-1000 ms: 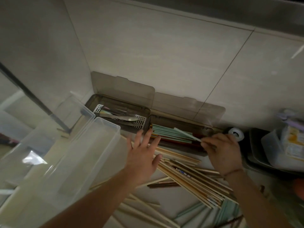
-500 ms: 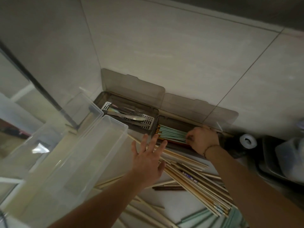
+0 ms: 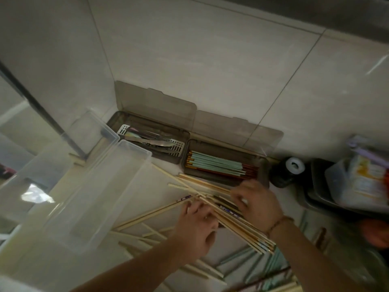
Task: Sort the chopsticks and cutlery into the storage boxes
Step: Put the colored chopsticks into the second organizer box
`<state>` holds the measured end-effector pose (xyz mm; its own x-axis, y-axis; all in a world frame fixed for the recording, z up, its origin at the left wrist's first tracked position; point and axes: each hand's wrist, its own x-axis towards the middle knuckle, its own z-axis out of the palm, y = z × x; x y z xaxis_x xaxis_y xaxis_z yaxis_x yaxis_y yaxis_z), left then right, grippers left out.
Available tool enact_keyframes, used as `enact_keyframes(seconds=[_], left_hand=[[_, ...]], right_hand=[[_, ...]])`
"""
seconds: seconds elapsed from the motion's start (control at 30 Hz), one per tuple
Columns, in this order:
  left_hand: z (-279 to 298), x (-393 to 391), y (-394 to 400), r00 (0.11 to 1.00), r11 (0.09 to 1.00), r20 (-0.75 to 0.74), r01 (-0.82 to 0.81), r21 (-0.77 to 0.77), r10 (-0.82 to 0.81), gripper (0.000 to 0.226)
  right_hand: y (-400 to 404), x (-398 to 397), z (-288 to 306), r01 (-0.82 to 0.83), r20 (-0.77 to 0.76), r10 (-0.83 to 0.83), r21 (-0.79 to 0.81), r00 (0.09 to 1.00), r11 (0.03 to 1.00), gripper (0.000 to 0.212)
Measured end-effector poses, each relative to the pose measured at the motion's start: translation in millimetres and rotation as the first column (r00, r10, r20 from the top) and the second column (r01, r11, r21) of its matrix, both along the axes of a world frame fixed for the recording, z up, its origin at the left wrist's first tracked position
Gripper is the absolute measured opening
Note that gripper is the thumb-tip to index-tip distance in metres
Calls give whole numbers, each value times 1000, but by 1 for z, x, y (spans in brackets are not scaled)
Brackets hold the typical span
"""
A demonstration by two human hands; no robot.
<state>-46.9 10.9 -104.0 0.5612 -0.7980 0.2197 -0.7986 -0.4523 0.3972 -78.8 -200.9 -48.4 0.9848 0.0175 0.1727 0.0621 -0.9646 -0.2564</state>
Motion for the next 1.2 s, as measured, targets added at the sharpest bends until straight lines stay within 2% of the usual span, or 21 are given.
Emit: enact_keyframes(seconds=[0.1,0.17,0.23,0.37,0.53,0.7,0.9,1.07,1.2], left_hand=[[-10,-20,11,998,996,-19,55,71,-53,20],[-17,-29,22,997,990,-14,78,113,-77,20],[-22,-33,34,996,987,-10,90,134,-89,18],[-22,-36,45,997,991,-21,74,108,-72,16],[-20,-36,51,997,988,-38,75,134,-71,15],[-16,-35,56,996,989,-46,77,124,-71,20],[4,-42,41,987,996,-137,87,-2,-86,27],[23,-44,34,999,999,-33,40,5,-40,20],[35,-32,43,1000,998,-24,18,-61,-20,15]], right_hand=[[18,-52,-21,-135,-163,136,15,977,991,15],[25,-77,-33,-151,-265,148,10,953,989,16],[30,-92,-40,-134,-286,126,-7,950,991,18],[34,-107,-51,-89,-260,58,-110,964,990,23],[38,-113,-56,-67,-182,35,-172,983,983,15],[38,-119,-55,-48,-139,24,-169,990,984,11],[51,-115,-36,-43,-52,38,-85,998,996,2],[68,-103,-25,-50,62,44,94,997,994,7],[79,-95,-18,-58,130,32,200,991,978,6]])
